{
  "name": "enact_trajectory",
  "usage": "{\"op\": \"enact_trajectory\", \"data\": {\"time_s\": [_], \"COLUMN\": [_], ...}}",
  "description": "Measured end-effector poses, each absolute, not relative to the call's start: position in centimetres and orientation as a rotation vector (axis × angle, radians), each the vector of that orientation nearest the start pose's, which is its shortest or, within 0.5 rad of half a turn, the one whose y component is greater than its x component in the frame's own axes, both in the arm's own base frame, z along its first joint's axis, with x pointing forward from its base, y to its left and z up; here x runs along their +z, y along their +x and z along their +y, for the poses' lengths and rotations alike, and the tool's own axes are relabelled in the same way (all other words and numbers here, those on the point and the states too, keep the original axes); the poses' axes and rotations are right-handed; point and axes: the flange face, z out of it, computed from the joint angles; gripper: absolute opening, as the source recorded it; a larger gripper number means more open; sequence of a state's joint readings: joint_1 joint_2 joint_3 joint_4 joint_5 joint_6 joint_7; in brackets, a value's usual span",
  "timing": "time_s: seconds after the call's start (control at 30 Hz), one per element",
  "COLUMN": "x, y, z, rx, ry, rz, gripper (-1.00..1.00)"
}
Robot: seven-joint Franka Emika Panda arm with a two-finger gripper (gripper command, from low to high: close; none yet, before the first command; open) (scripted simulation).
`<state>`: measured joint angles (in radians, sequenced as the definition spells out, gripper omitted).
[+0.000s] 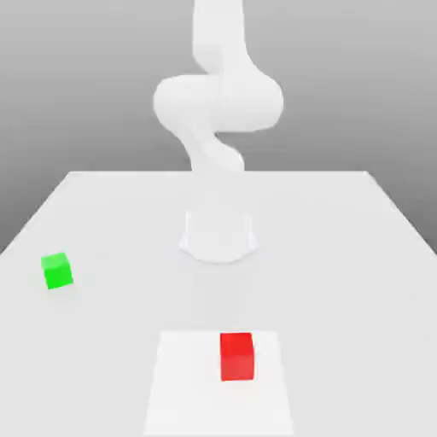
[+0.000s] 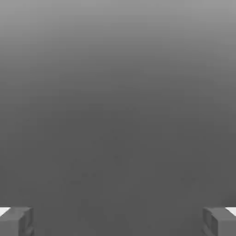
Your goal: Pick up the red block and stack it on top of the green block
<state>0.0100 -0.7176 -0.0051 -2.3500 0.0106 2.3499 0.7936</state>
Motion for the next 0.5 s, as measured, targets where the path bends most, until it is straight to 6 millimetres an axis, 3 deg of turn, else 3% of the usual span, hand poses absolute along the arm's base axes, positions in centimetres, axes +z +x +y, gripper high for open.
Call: {"op": "enact_trajectory", "data": {"time_s": [0.1,0.23,0.37,0.5], "x": [58.7,48.9,39.4,30.3], "y": [41.6,44.1,44.4,42.7], "z": [0.5,1.3,2.0,2.5], "rx": [-0.777,-0.588,-0.404,-0.218], "ry": [-2.569,-2.663,-2.751,-2.835], "rz": [1.062,1.084,1.103,1.119], "gripper": [0.0,0.0,0.0,0.0]}}
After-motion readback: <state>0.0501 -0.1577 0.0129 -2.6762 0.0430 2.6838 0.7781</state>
